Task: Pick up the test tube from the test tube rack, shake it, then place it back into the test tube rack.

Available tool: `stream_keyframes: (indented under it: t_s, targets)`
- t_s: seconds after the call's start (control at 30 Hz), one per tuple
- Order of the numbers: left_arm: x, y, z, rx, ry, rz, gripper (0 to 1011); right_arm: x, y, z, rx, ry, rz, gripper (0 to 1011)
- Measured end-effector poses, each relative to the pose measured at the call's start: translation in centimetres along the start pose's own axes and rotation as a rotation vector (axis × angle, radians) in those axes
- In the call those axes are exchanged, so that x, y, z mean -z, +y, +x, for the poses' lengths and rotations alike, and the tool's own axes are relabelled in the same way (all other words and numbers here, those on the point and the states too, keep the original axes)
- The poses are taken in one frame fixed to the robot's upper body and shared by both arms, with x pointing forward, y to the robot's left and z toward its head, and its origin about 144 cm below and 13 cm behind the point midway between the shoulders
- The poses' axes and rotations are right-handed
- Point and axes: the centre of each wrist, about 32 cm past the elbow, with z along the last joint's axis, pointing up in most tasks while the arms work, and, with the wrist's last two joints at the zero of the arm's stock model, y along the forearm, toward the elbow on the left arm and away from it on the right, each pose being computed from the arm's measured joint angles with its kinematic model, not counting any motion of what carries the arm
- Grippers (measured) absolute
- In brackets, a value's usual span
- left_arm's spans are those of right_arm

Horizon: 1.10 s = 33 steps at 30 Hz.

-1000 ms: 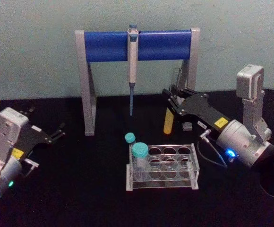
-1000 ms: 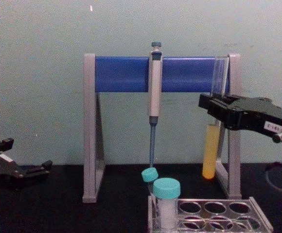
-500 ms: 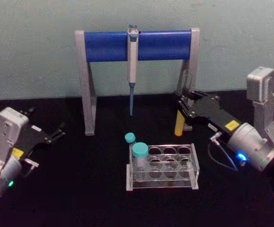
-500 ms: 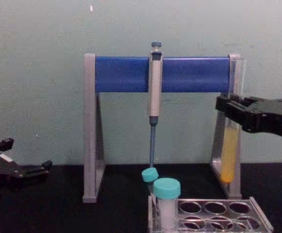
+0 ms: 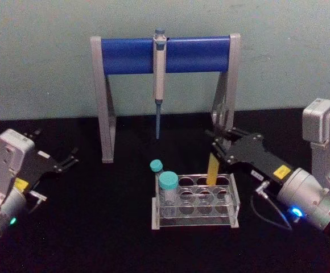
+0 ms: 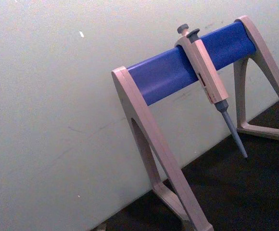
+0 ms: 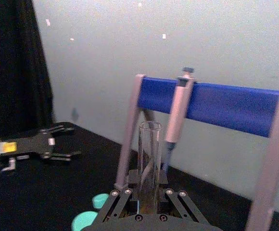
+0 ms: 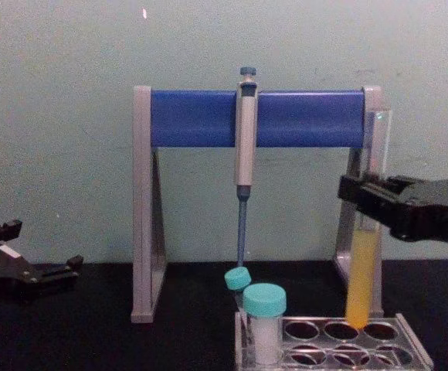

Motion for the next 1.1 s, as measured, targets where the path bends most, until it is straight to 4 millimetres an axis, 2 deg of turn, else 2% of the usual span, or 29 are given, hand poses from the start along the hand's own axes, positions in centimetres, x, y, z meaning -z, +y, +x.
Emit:
stream_keyframes:
  t_s: [0.33,0.77,1.1]
  targets:
    - [0.0,0.0,0.0,0.0,0.0,0.0,1010,0.2,1.8,-0.6,-0.072,0.021,0.012,224]
    - [0.0,0.0,0.0,0.0,0.0,0.0,1010,0.2,5.2,1.3,-0.057,-0.002,0.032,224]
    - [0.0,0.0,0.0,0.0,0.0,0.0,1010,0.2,5.1,2.3,-0.003,-0.015,0.028,224]
